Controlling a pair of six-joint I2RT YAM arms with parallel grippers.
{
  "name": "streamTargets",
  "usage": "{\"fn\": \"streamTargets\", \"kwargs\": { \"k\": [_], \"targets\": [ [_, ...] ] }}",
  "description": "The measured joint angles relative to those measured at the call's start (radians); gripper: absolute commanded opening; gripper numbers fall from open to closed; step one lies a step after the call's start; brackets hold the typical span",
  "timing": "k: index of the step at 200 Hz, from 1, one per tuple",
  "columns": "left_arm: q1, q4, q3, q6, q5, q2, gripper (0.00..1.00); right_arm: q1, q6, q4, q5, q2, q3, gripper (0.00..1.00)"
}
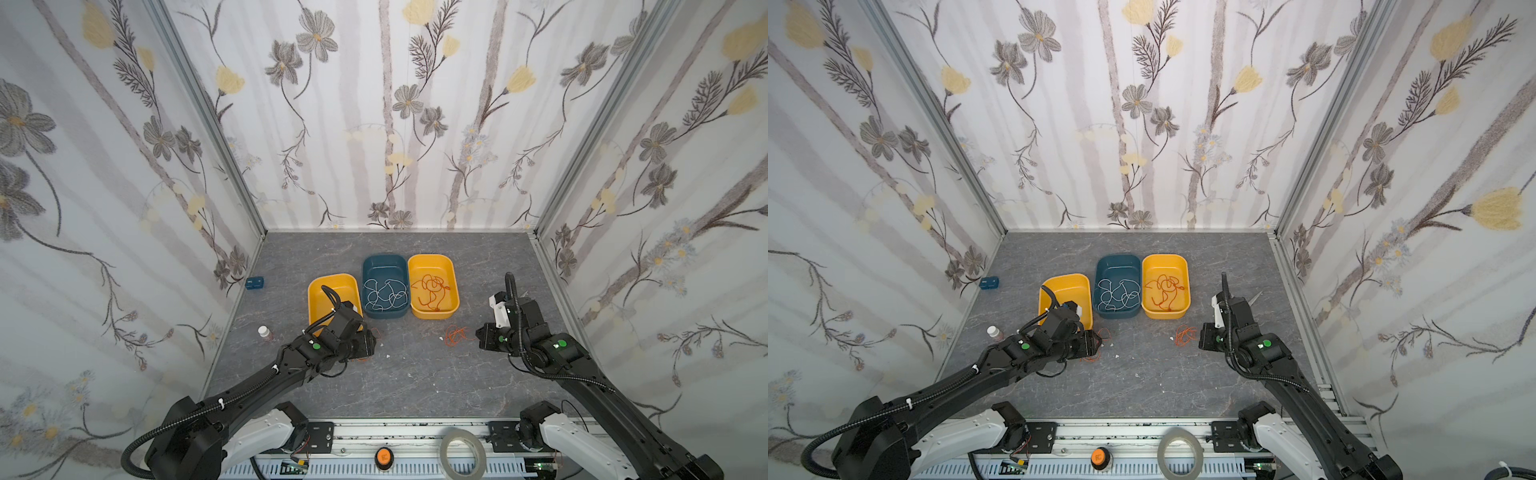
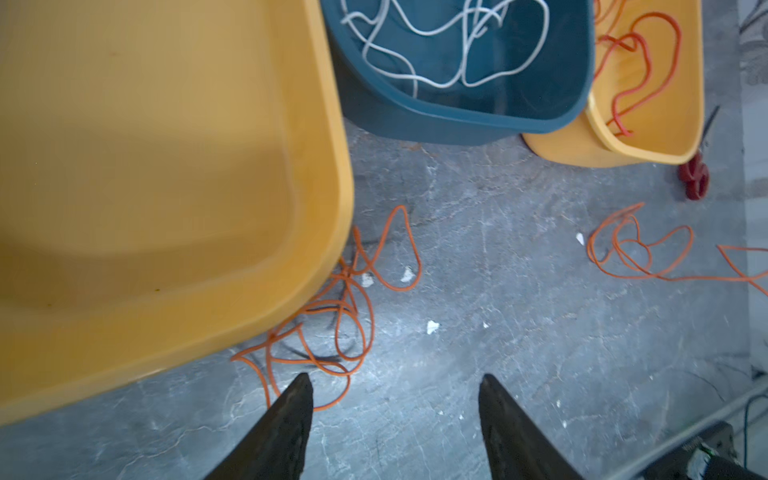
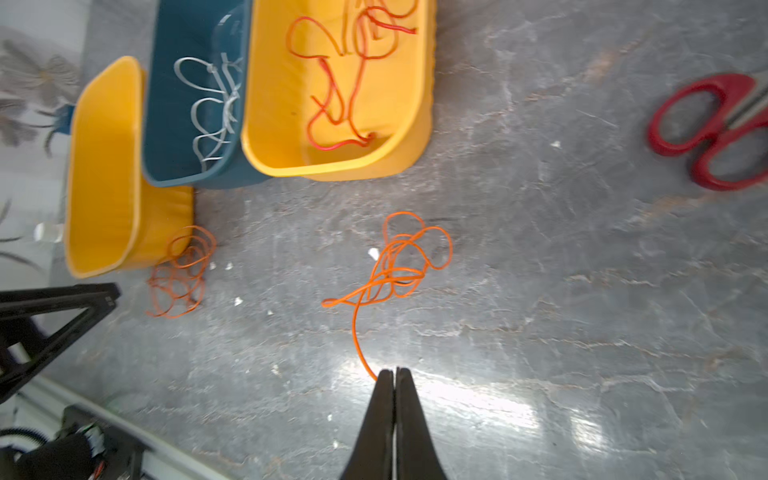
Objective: Untangle the cables
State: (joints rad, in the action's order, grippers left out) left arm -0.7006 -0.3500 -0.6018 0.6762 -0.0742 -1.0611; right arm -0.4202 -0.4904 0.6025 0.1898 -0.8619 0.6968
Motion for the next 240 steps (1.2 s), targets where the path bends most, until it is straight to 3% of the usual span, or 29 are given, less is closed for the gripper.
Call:
{"fn": "streamTargets", "kwargs": {
  "k": [39, 93, 160, 240],
  "targets": [
    [-0.036, 0.104, -0.001, -0.015, -0.093, -0.026, 0.67, -0.063, 0.005, -0.034, 0.110, 0.014, 0.031, 0.05],
    [-0.132, 0.252, -0.010, -0.075, -0.184, -0.136, 0.67, -0.071, -0.037, -0.143, 0.225, 0.018, 0.037, 0.05],
    [-0.201, 0.353, -0.066, -0.189, -0.190, -0.241, 0.67, -0.071, -0.116, -0.234, 0.324, -0.003, 0.072, 0.05],
    [-0.231, 0.509, -0.064, -0.273, -0.191, -0.182, 0.66, -0.075, -0.143, -0.285, 0.394, -0.055, 0.058, 0.06]
  ]
}}
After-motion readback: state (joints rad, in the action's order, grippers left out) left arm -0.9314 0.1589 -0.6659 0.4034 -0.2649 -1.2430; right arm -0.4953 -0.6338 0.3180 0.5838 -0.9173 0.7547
